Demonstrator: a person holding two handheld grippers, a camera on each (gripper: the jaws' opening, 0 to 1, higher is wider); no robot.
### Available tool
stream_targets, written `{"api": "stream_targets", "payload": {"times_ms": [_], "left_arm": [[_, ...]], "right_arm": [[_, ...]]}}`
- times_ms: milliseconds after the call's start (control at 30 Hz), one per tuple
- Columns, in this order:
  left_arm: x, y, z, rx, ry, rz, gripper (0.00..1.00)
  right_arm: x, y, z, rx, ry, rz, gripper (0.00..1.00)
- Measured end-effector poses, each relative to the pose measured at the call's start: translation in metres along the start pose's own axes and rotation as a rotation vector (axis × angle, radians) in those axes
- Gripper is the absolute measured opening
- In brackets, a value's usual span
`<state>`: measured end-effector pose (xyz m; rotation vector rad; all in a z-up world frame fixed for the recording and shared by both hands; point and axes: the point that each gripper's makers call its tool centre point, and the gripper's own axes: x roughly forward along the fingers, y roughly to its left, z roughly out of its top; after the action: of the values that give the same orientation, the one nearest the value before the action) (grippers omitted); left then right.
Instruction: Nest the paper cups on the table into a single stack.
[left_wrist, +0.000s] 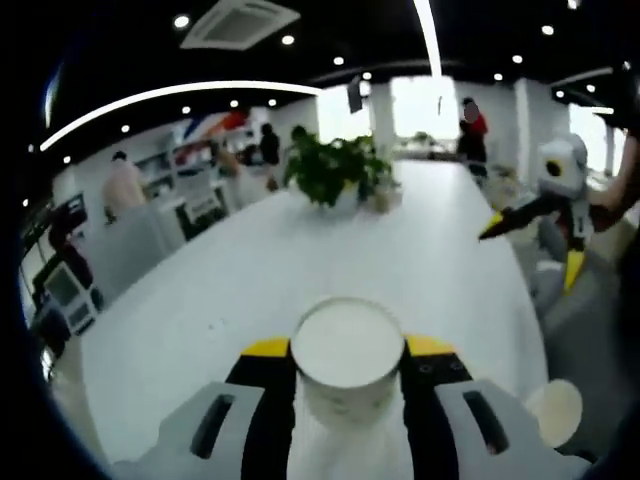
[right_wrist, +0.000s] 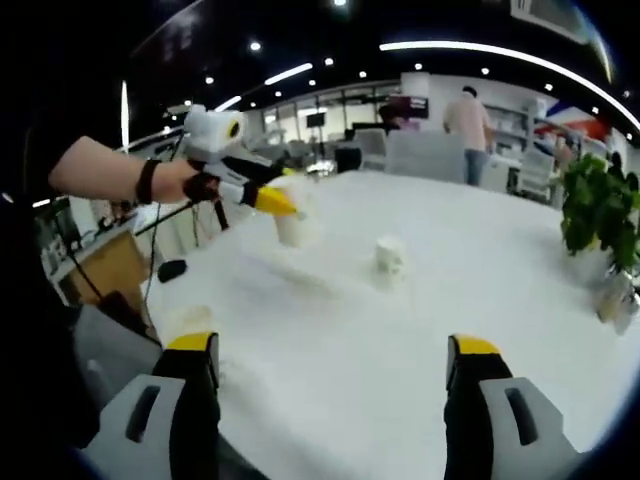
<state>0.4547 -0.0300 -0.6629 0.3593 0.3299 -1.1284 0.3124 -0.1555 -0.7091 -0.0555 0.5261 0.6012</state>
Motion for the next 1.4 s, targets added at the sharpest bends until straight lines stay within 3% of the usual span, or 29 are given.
{"api": "stream_targets", "payload": {"times_ms": [267, 333, 500, 567, 900, 1167, 1400], "left_arm": [[-0.016, -0.019, 0.038, 0.017, -0.051, -0.063, 0.40], [-0.022, -0.024, 0.050, 0.052, -0.087, -0.078, 0.40], [-0.034, -0.035, 0.069, 0.042, -0.136, -0.095, 0.40], [-0.036, -0.038, 0.072, 0.046, -0.125, -0.103, 0.40], [-0.055, -0.068, 0.104, 0.040, -0.183, -0.177, 0.40], [-0.066, -0.088, 0.113, 0.037, -0.202, -0.213, 0.40], [-0.072, -0.091, 0.123, 0.020, -0.237, -0.223, 0.40]], "right_arm": [[-0.001, 0.008, 0.004, 0.018, -0.023, -0.007, 0.92], [-0.001, 0.010, 0.005, 0.019, -0.022, -0.007, 0.91], [-0.002, 0.014, 0.006, 0.024, -0.024, -0.005, 0.90], [-0.003, 0.014, 0.006, 0.034, -0.029, -0.006, 0.90], [-0.010, 0.020, 0.014, 0.082, -0.077, 0.010, 0.87], [-0.021, 0.040, 0.041, 0.143, -0.197, 0.102, 0.82], [-0.032, 0.066, 0.076, 0.228, -0.302, 0.239, 0.68]]}}
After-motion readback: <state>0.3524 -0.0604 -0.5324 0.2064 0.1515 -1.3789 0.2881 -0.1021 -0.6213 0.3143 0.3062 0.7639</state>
